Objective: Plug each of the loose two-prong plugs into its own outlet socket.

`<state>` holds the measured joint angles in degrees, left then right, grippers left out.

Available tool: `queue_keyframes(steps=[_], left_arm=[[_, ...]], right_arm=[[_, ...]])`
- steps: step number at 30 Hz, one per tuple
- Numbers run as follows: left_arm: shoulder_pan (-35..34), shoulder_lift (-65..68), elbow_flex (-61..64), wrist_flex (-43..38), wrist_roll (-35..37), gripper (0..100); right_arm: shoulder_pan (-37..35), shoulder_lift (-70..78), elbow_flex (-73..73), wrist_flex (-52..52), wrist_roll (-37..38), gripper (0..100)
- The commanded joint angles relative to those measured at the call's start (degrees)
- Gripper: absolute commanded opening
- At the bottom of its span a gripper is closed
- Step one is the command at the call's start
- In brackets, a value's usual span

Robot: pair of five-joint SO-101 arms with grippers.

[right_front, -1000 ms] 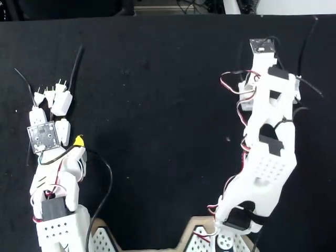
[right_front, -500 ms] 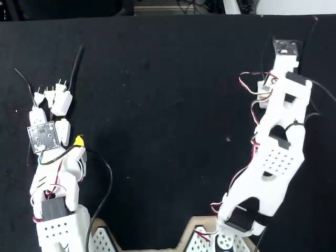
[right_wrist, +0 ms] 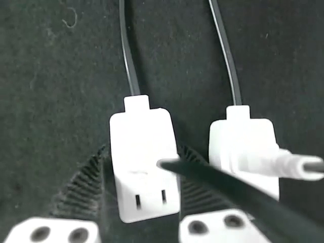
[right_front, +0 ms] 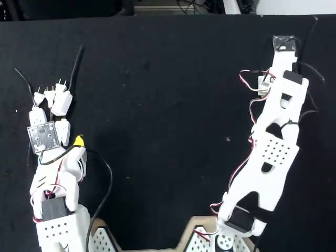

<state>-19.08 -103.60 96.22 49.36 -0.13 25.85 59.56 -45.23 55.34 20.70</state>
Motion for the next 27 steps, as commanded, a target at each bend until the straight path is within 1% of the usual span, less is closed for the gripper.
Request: queue_keyframes(steps=[1, 6, 13, 15, 18, 20, 27], left_arm=[[-0.04, -0.26, 1.19, -0.26, 0.44, 18], [-0.04, -0.26, 1.19, -0.26, 0.44, 18], [-0.04, -0.26, 1.19, -0.26, 0.44, 18], [-0.04, -0.26, 1.19, -0.26, 0.44, 18], [-0.04, -0.26, 1.19, -0.26, 0.44, 18], [-0.04, -0.26, 1.19, -0.26, 0.44, 18], [-0.04, -0.26, 1.19, -0.26, 0.44, 18]], right_arm=[[1.85, 0.13, -3.38, 2.20, 0.97, 1.1], [1.67, 0.48, -8.66, 8.97, 0.88, 1.1], [1.67, 0.48, -11.74, 12.40, 0.62, 1.8], [1.67, 0.48, -11.56, 12.40, 0.53, 5.5], [1.32, 0.48, -11.38, 12.48, 0.70, 15.5], [0.97, 0.48, -11.47, 12.57, 0.97, 20.1], [-0.53, 0.04, -11.91, 12.57, 0.79, 18.8]])
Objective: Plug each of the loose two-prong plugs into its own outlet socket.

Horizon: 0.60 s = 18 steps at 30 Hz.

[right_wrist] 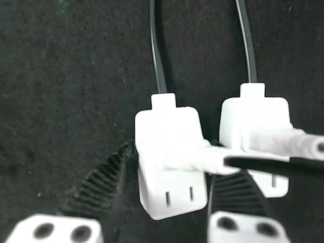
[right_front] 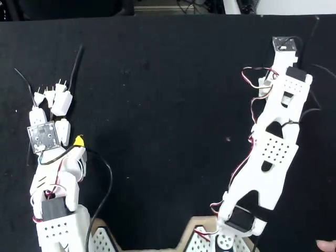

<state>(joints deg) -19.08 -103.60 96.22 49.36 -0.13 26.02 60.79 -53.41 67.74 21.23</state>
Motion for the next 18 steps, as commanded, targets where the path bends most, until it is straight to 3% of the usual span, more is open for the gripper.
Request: queue_keyframes(steps=[1, 10, 14, 18], left_arm=[[-0.04, -0.26, 1.19, -0.26, 0.44, 18], [-0.04, -0.26, 1.19, -0.26, 0.44, 18], [-0.04, -0.26, 1.19, -0.18, 0.44, 18], [-0.13, -0.26, 1.19, -0.18, 0.44, 18]], right_arm=[[-0.70, -1.54, -4.18, 0.35, 0.09, 18.8], [-1.85, -4.62, -16.48, 16.35, -0.44, 19.1], [-1.93, -3.74, -25.27, 21.54, -5.54, 19.1], [-2.64, -1.71, -34.15, 28.31, -5.98, 18.8]])
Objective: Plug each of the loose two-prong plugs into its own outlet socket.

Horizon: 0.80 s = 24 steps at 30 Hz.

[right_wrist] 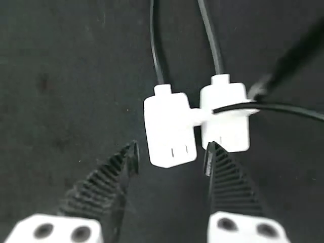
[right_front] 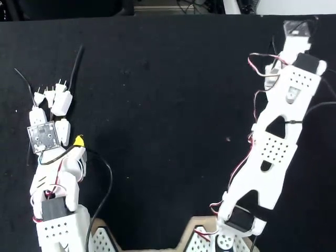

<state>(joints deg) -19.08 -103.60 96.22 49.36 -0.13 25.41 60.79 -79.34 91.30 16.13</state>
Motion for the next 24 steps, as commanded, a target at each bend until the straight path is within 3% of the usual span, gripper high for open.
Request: queue_keyframes(steps=[1, 4, 13, 24], left_arm=[[-0.22, -0.26, 1.19, -0.18, 0.44, 18], [-0.22, -0.26, 1.19, -0.18, 0.44, 18], [-0.04, -0.26, 1.19, -0.09, 0.44, 18], [-0.04, -0.26, 1.19, -0.18, 0.44, 18]], right_arm=[[-2.55, -0.84, -10.59, 6.86, -0.88, 18.8], [-2.81, 3.74, -16.40, 9.05, -0.88, 18.8], [-2.55, 19.38, -16.40, -1.67, -0.88, 18.7], [-2.37, 14.99, -16.40, -0.53, -1.32, 18.7]])
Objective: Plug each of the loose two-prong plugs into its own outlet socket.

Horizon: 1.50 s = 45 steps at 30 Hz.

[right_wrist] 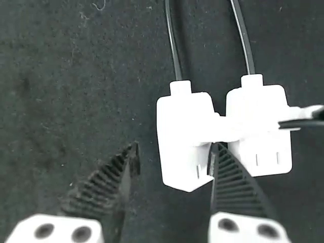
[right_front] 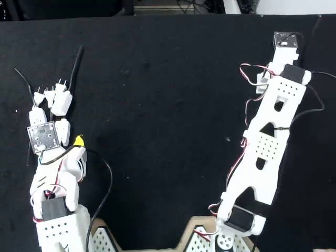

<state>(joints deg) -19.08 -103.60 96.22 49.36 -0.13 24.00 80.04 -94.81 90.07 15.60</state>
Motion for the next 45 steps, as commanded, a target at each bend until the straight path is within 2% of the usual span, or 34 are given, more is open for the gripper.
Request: queue_keyframes(steps=[1, 18, 26, 30, 35, 45], left_arm=[[-0.04, -0.26, 1.19, -0.26, 0.44, 18], [-0.04, -0.26, 1.19, -0.18, 0.44, 18], [-0.31, -0.26, 1.19, -0.18, 0.44, 18], [-0.40, -0.26, 1.19, -0.09, 0.44, 18], [-0.40, -0.26, 1.19, -0.09, 0.44, 18], [-0.48, -0.26, 1.19, 0.00, 0.44, 18]], right_arm=[[-1.14, -4.88, -0.92, 1.49, -0.79, 18.7], [-2.99, -8.92, -0.92, 4.40, -0.79, 18.7], [-6.15, -11.82, -0.92, 10.64, -0.88, 17.9], [-7.03, -7.60, -0.92, 8.18, -0.88, 13.0], [-5.98, -2.68, -0.92, 4.13, -0.70, 14.6], [-2.64, -1.54, -0.92, 3.16, -0.35, 14.8]])
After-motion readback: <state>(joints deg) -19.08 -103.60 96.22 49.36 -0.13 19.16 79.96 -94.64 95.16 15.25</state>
